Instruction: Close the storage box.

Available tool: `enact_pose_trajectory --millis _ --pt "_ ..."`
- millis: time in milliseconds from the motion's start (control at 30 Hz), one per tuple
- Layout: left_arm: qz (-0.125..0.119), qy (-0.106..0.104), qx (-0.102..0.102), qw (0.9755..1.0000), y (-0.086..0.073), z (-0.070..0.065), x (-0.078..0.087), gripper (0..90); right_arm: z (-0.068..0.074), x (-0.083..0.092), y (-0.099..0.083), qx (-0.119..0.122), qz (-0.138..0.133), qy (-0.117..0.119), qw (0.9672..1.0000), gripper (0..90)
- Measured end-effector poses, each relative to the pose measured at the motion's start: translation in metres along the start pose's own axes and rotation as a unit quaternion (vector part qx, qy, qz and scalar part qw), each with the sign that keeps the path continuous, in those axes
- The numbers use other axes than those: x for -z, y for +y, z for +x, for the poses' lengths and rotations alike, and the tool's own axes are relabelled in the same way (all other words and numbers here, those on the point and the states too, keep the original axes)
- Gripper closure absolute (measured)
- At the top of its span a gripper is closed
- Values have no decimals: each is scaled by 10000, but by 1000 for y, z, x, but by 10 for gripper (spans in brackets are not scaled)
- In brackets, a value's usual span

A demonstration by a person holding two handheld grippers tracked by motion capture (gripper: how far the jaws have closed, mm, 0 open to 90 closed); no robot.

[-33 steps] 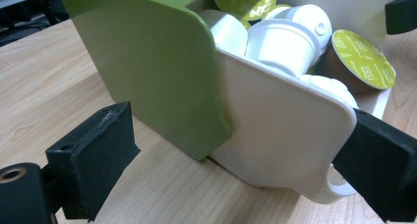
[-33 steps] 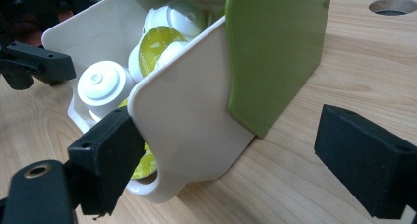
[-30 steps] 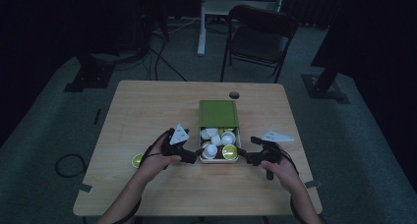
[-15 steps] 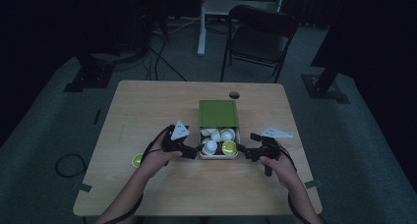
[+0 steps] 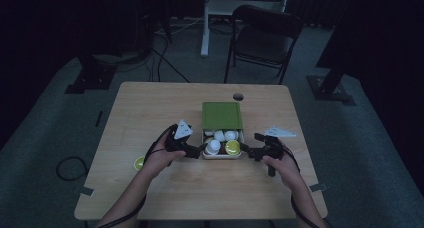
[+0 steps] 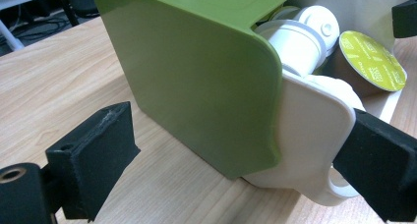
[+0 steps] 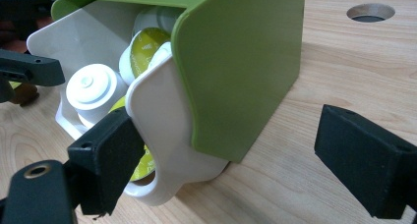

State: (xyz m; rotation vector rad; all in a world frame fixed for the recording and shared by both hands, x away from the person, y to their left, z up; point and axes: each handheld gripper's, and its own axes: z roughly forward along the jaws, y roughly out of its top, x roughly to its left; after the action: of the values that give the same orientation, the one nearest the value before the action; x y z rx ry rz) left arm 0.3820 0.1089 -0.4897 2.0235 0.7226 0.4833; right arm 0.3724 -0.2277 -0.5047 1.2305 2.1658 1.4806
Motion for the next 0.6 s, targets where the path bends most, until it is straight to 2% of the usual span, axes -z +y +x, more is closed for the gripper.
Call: enact_pose_trajectory --millis 167,300,600 --pt "20 28 -37 10000 2 2 -2 61 -2 -2 1 -13 -14 -37 10000 107" --pt "20 40 19 10000 3 4 -4 60 -2 -3 3 43 -8 -118 9999 107" --pt "46 138 -6 9999 6 8 -8 60 -4 -8 5 -29 -15 -168 9999 107"
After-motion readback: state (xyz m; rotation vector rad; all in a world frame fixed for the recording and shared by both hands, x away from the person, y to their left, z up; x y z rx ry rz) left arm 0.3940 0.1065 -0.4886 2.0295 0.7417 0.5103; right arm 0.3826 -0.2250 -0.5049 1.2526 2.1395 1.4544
